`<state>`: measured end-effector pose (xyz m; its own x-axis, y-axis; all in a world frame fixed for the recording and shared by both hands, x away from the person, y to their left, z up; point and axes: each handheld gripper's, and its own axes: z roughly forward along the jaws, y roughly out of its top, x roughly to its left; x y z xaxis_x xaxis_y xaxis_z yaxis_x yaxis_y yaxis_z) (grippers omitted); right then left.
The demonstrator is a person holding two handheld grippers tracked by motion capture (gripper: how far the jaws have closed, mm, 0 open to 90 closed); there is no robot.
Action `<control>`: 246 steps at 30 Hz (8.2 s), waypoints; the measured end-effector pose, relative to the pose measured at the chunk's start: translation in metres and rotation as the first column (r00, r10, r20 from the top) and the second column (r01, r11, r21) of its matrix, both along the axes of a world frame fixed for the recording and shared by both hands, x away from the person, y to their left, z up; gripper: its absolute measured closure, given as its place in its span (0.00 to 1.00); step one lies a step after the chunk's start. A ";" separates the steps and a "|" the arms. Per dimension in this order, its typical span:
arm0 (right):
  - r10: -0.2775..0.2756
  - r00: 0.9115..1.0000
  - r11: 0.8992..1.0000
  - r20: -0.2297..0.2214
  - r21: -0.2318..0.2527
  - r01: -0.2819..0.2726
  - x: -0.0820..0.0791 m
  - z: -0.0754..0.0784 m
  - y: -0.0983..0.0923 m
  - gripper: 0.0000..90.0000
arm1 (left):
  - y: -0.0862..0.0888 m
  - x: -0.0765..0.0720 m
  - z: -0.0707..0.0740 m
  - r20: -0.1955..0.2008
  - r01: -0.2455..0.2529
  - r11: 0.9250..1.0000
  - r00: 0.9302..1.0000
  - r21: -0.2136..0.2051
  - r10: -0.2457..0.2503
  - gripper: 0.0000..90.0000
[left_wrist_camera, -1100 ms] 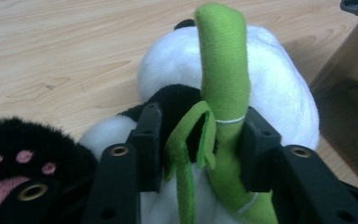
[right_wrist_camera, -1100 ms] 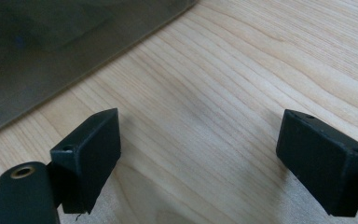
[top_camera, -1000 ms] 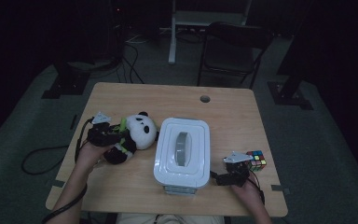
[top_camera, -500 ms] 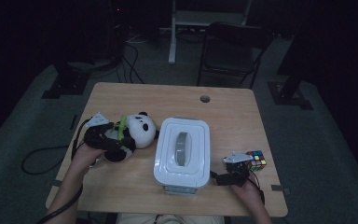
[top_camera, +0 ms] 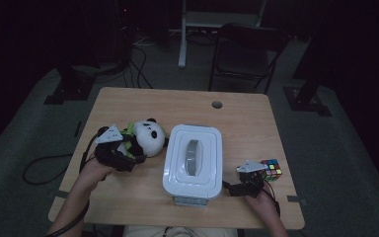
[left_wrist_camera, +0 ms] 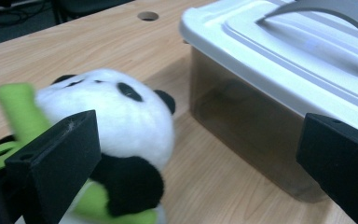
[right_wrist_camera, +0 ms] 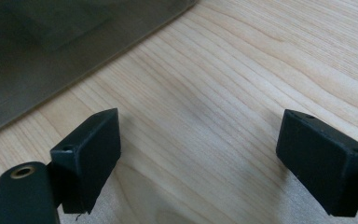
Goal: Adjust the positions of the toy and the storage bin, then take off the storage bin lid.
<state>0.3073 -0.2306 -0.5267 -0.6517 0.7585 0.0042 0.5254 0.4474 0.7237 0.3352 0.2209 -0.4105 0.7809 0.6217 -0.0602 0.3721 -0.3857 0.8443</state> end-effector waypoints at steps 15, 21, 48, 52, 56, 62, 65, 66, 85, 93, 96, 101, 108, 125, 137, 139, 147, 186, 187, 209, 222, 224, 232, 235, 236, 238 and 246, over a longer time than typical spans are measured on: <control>0.000 1.000 1.000 0.000 -0.001 0.000 0.000 0.000 0.000 0.15 | -0.030 -0.025 -0.026 0.001 0.099 0.994 0.995 0.046 -0.099 0.01; 0.001 1.000 1.000 0.001 0.000 -0.001 0.000 0.000 0.000 0.15 | -0.038 -0.033 -0.045 -0.023 0.124 0.989 0.992 0.085 -0.122 0.01; 0.004 1.000 1.000 -0.011 0.020 -0.004 0.001 0.000 -0.004 0.15 | -0.048 -0.041 -0.102 -0.072 0.122 0.973 0.991 0.196 -0.110 0.01; -0.001 0.999 0.997 -0.046 0.082 0.005 0.003 0.005 -0.011 0.17 | -0.048 -0.040 -0.107 -0.080 0.117 0.970 0.992 0.215 -0.101 0.01; -0.011 1.000 0.995 -0.003 0.096 0.011 0.000 0.021 -0.012 0.17 | -0.048 -0.039 -0.110 -0.084 0.115 0.966 0.992 0.230 -0.098 0.01; -0.031 0.996 0.991 0.080 0.129 0.020 -0.004 0.058 -0.013 0.15 | -0.050 -0.039 -0.114 -0.103 0.112 0.965 0.991 0.237 -0.089 0.02; -0.033 0.994 0.989 0.108 0.145 0.017 -0.003 0.077 -0.013 0.15 | -0.050 -0.039 -0.114 -0.101 0.112 0.964 0.991 0.240 -0.089 0.02; -0.037 0.991 0.988 0.129 0.153 0.017 -0.003 0.084 -0.013 0.15 | -0.050 -0.039 -0.114 -0.102 0.112 0.964 0.991 0.242 -0.090 0.02; 0.117 0.975 0.943 0.188 0.288 -0.168 -0.010 0.144 0.046 0.13 | -0.051 -0.038 -0.114 -0.103 0.102 0.965 0.992 0.241 -0.079 0.02; 0.215 0.963 0.929 0.164 0.268 -0.254 -0.012 0.135 0.075 0.14 | -0.051 -0.038 -0.114 -0.103 0.101 0.965 0.992 0.241 -0.079 0.02; 0.236 0.961 0.929 0.147 0.256 -0.267 -0.011 0.132 0.082 0.15 | -0.051 -0.038 -0.114 -0.102 0.101 0.965 0.992 0.241 -0.079 0.02; 0.264 0.954 0.929 0.144 0.228 -0.291 -0.010 0.127 0.094 0.23 | -0.051 -0.038 -0.114 -0.102 0.102 0.965 0.992 0.241 -0.079 0.02; 0.292 0.950 0.929 0.107 0.205 -0.309 -0.007 0.121 0.103 0.34 | -0.051 -0.038 -0.114 -0.103 0.102 0.965 0.992 0.241 -0.079 0.02; 0.375 0.920 0.904 0.117 0.173 -0.390 -0.012 0.116 0.109 0.68 | -0.051 -0.038 -0.114 -0.103 0.101 0.965 0.992 0.241 -0.078 0.02; 0.372 0.925 0.897 0.072 0.228 -0.379 -0.011 0.127 0.106 0.77 | -0.051 -0.038 -0.114 -0.101 0.103 0.964 0.992 0.245 -0.080 0.02; 0.373 0.925 0.894 0.072 0.239 -0.379 -0.010 0.131 0.104 0.77 | -0.051 -0.038 -0.114 -0.101 0.103 0.964 0.992 0.243 -0.080 0.02; 0.323 0.939 0.905 0.117 0.252 -0.343 -0.004 0.147 0.093 0.77 | -0.051 -0.038 -0.114 -0.103 0.104 0.964 0.991 0.245 -0.081 0.02; -0.194 0.964 0.950 0.180 0.280 0.139 0.120 0.160 -0.027 0.81 | -0.051 -0.038 -0.114 -0.104 0.105 0.964 0.991 0.245 -0.081 0.02; -0.209 0.962 0.948 0.174 0.277 0.156 0.124 0.157 -0.030 0.81 | -0.051 -0.038 -0.114 -0.104 0.104 0.964 0.991 0.246 -0.081 0.02; -0.320 0.947 0.909 -0.018 0.276 0.312 0.158 0.067 -0.014 0.81 | -0.051 -0.038 -0.114 -0.104 0.105 0.964 0.991 0.246 -0.081 0.02; -0.329 0.938 0.900 -0.105 0.264 0.346 0.173 0.024 -0.009 0.81 | -0.051 -0.038 -0.114 -0.104 0.104 0.964 0.991 0.245 -0.081 0.02; -0.325 0.939 0.902 -0.112 0.260 0.344 0.175 0.021 -0.008 0.81 | -0.051 -0.038 -0.114 -0.104 0.104 0.964 0.991 0.245 -0.081 0.02; -0.320 0.936 0.902 -0.148 0.255 0.349 0.179 0.014 -0.006 0.74 | -0.051 -0.038 -0.114 -0.104 0.105 0.964 0.991 0.246 -0.081 0.02; -0.323 0.935 0.908 -0.143 0.231 0.349 0.178 0.014 -0.006 0.68 | -0.051 -0.038 -0.114 -0.104 0.104 0.964 0.991 0.245 -0.081 0.02; -0.334 0.931 0.905 -0.144 0.226 0.360 0.178 0.016 -0.007 0.67 | -0.051 -0.038 -0.114 -0.104 0.105 0.964 0.991 0.246 -0.081 0.02; -0.335 0.933 0.906 -0.132 0.226 0.358 0.176 0.021 -0.008 0.62 | -0.051 -0.038 -0.114 -0.104 0.104 0.964 0.991 0.245 -0.081 0.02; -0.353 0.930 0.913 -0.101 0.179 0.366 0.168 0.035 -0.008 0.56 | -0.051 -0.038 -0.114 -0.104 0.104 0.964 0.991 0.245 -0.081 0.02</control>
<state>0.4753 -0.2388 -0.4920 -0.3287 0.9218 0.2053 0.6731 0.0762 0.7356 0.2969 0.1700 -0.5244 0.8340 0.5516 0.0128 0.3967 -0.6156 0.6809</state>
